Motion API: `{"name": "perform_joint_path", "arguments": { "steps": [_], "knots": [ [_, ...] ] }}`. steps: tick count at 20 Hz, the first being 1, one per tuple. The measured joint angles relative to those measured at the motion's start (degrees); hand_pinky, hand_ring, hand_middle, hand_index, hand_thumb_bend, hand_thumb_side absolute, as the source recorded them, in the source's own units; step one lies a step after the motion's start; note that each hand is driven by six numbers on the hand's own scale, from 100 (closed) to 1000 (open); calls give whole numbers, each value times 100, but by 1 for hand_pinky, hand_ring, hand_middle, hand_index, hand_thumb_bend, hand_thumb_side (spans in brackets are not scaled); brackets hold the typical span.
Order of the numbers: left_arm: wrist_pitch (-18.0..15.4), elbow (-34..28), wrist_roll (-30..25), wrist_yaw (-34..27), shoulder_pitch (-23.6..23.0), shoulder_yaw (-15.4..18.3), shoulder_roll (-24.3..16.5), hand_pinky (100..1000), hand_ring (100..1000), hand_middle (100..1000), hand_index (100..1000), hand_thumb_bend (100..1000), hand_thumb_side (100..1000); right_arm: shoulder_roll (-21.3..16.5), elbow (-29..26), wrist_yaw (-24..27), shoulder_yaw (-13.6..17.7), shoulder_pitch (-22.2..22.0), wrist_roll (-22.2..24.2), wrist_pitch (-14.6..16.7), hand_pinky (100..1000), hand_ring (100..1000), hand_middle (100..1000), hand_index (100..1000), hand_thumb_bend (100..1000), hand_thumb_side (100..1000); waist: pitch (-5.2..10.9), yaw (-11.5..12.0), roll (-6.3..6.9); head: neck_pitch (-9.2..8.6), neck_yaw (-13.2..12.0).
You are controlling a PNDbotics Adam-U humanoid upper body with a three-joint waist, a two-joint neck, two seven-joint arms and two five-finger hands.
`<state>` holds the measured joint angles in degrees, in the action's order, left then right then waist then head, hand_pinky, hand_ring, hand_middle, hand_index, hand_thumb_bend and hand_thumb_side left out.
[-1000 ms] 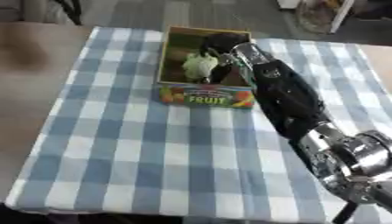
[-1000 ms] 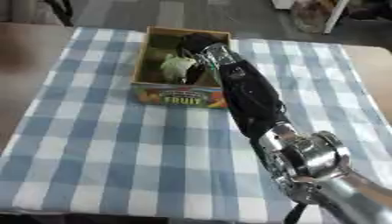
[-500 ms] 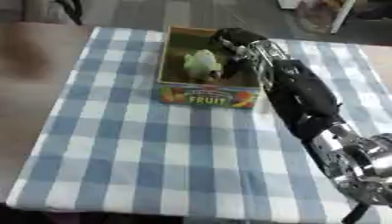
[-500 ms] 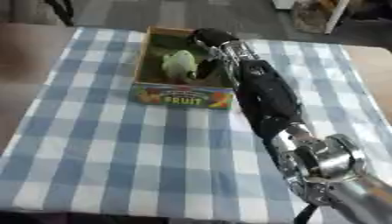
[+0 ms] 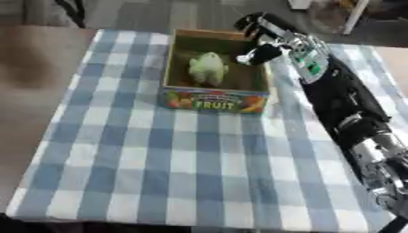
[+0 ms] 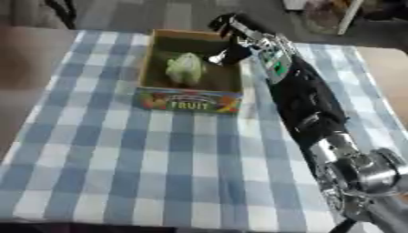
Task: Pick up objects on the table and place them in the box.
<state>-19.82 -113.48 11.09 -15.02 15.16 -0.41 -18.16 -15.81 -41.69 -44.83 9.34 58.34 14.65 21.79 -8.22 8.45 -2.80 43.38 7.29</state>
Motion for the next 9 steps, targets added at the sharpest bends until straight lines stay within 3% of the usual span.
{"name": "perform_joint_path", "arguments": {
  "steps": [5,9],
  "knots": [
    [10,0,39,30,-6,18,0,639,558,597,716,100,611,-63,-697,458,382,-513,-394,288,569,651,680,799,454,150,-25,-43,26,-17,-45],
    [16,0,57,45,-9,34,1,639,558,597,716,100,612,-64,-1246,797,455,-821,-723,182,531,601,622,762,452,124,-30,-72,38,-18,-62]
  ]
}}
